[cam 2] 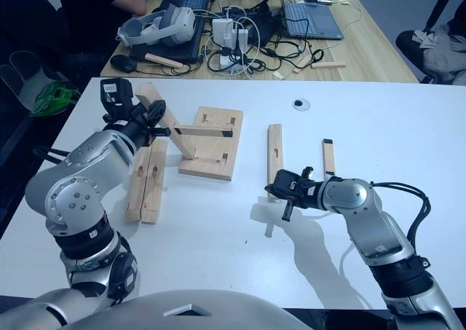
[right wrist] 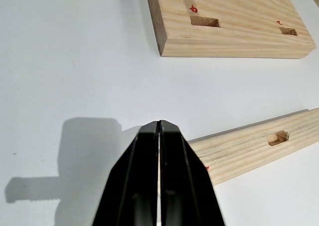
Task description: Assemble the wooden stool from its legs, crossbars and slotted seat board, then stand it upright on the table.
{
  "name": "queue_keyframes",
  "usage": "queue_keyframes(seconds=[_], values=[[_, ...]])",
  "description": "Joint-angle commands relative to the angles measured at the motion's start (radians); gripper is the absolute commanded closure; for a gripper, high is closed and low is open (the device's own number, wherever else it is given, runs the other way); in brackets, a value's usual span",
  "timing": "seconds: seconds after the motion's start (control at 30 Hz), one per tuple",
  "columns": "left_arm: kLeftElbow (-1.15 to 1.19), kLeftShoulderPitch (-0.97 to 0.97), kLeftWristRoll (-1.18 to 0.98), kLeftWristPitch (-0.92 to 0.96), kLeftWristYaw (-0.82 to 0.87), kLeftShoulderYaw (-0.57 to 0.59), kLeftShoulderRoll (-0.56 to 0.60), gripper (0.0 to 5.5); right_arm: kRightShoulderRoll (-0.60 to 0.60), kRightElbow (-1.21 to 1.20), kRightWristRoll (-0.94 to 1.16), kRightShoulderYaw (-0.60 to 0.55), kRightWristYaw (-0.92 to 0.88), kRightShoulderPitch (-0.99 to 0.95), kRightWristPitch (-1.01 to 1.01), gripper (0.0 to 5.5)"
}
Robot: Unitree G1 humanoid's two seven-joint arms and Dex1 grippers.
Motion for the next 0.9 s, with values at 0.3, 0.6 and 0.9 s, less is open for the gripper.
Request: queue_keyframes(seconds=[0.3,0.6,0.9], values=[[0.007,0.082,0.070,-0.242,-0.105,-0.079,-0.007,3.99,0.004,0.022,0.018,-0.003,0.010,-0.015,-0.010,5.50],[-0.029,-0.050,0.149,-0.502,-0.162,-0.067,0.040,2.52,0.030,0.030,0.057,-0.019,-0.009,-0.009,-0.004,5.50],[0.107,0.095,0.135,-0.181,-0.184,0.253,0.241,1.07,0.029,-0.010,0.092,-0.063,-0.045,0.053,0.008,5.50]])
